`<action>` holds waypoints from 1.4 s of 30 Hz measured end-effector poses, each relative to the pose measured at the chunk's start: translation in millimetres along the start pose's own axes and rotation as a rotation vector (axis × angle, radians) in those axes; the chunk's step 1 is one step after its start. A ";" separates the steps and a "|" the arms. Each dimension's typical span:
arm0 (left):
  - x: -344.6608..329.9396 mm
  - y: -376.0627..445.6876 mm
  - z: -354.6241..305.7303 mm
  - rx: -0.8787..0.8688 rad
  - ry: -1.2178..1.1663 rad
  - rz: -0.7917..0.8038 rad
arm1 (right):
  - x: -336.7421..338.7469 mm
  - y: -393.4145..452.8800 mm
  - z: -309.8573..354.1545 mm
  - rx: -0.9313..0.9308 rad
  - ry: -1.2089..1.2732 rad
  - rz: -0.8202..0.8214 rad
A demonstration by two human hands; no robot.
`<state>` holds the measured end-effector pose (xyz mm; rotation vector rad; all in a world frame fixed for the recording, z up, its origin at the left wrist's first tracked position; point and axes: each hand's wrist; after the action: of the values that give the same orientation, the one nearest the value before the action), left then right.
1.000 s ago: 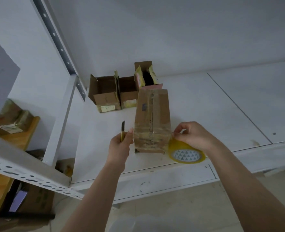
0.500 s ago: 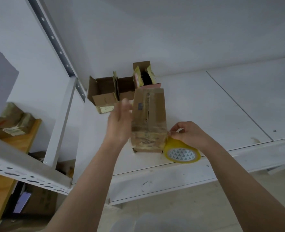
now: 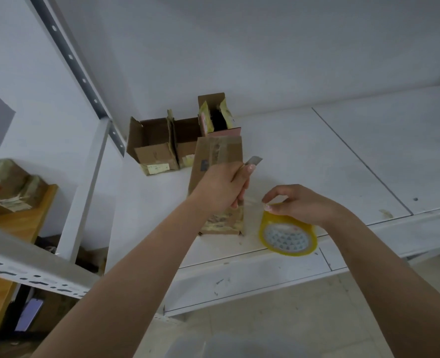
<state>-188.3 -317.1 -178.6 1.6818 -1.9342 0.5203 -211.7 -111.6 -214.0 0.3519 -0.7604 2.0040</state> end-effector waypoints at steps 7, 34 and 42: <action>4.3 -2.1 -16.0 -0.013 0.256 0.164 | 14.0 -14.4 -5.1 0.000 -0.002 -0.011; -24.7 -8.6 -55.4 0.162 -0.054 -0.067 | 38.0 -62.4 -4.8 0.183 0.337 -0.312; -46.6 -19.1 -63.9 0.202 -0.280 -0.142 | 19.3 -55.1 5.8 0.286 0.259 -0.546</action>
<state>-156.6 -245.2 -157.4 2.1000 -1.9856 0.4576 -175.3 -81.7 -179.0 0.4041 -0.1808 1.5900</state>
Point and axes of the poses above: each hand's wrist, its own y-axis towards the middle knuckle, its own x-axis out of the back of the hand, z = x × y, and after that the axes turned 2 degrees about y, right-handed
